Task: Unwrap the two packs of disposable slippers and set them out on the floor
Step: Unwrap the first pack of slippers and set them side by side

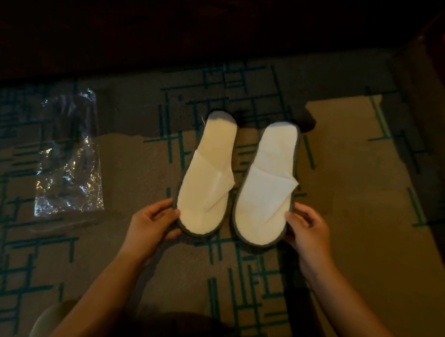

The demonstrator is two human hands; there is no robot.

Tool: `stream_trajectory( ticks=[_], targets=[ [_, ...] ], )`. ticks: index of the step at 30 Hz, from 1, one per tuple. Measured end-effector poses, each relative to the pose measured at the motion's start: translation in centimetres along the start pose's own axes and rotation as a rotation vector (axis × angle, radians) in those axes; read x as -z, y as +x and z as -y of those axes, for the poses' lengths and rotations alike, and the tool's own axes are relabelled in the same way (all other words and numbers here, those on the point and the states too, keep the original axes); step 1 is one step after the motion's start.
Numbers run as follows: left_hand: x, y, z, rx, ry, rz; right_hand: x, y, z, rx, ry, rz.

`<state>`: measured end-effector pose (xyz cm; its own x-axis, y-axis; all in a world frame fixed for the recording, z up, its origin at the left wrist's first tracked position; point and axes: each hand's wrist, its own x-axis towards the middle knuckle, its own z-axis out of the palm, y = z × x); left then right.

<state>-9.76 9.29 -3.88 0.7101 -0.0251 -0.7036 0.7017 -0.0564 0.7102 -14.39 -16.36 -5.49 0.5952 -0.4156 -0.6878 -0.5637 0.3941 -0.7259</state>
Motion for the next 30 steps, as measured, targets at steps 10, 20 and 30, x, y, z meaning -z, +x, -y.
stream_trajectory(
  ticks=[10,20,30],
  targets=[
    [-5.4,-1.2,3.3,0.098,0.249,0.095,0.5,-1.0,3.3,0.045,0.156,0.009],
    [-5.3,-1.6,-1.8,-0.114,0.001,0.156,-3.1,-2.6,3.5,0.129,-0.001,0.250],
    [2.4,-1.3,2.8,0.025,-0.072,-0.065,-2.2,-1.7,-1.7,0.849,-1.619,0.595]
  ],
)
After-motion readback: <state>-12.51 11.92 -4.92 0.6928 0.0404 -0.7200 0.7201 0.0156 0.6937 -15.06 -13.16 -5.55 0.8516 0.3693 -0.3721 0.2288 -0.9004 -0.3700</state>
